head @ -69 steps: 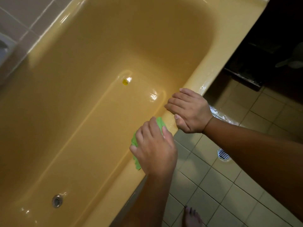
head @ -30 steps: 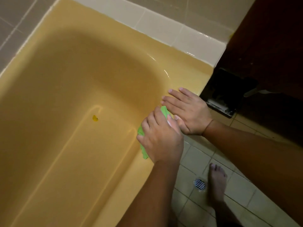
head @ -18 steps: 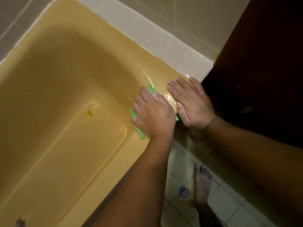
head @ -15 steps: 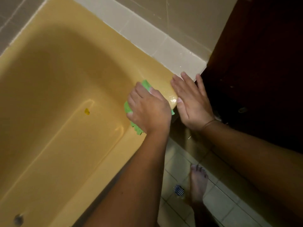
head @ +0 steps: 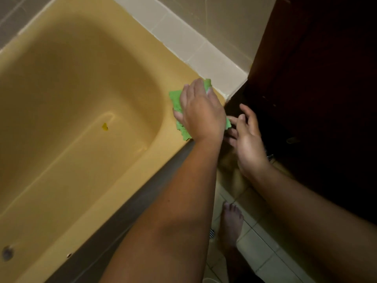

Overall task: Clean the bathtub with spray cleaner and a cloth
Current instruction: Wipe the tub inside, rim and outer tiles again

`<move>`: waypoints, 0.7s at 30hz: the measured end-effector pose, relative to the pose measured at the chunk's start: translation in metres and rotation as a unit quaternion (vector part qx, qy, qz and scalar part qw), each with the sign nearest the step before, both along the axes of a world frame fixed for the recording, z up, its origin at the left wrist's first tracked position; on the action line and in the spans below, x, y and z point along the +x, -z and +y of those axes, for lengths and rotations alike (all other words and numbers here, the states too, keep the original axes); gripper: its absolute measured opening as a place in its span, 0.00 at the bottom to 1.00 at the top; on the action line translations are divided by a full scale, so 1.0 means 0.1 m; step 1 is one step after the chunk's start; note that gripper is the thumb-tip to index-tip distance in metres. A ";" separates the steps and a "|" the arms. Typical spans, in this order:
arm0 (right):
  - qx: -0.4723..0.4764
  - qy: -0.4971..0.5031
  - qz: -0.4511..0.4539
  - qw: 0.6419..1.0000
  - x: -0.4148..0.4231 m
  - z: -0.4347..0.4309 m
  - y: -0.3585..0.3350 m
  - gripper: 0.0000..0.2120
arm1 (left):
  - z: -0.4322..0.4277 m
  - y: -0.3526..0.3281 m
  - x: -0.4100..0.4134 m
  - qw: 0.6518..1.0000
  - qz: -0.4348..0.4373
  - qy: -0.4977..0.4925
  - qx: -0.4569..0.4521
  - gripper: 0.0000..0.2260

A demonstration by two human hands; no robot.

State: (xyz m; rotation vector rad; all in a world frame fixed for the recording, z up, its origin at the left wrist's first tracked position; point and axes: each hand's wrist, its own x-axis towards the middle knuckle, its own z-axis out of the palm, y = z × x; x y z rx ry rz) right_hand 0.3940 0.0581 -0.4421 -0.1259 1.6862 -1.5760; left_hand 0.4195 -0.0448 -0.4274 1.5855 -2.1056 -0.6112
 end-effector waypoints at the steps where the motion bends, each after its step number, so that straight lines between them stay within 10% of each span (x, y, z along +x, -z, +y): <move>1: -0.031 0.014 -0.063 0.997 0.02 0.00 -0.05 0.18 | 0.04 -0.03 0.01 1.000 0.010 0.015 0.017 0.17; 7: -0.078 0.081 -0.140 0.984 0.22 0.18 -0.45 0.26 | 0.41 -0.39 0.27 0.963 0.123 0.115 0.210 0.18; 13: -0.110 -0.006 -0.081 0.991 0.68 0.75 -1.27 0.31 | 0.65 -1.30 1.22 0.804 0.348 0.015 0.482 0.08; 21: -0.174 -0.069 -0.062 0.980 1.61 1.35 -2.92 0.26 | 1.03 -3.07 2.81 0.842 0.341 0.102 0.405 0.11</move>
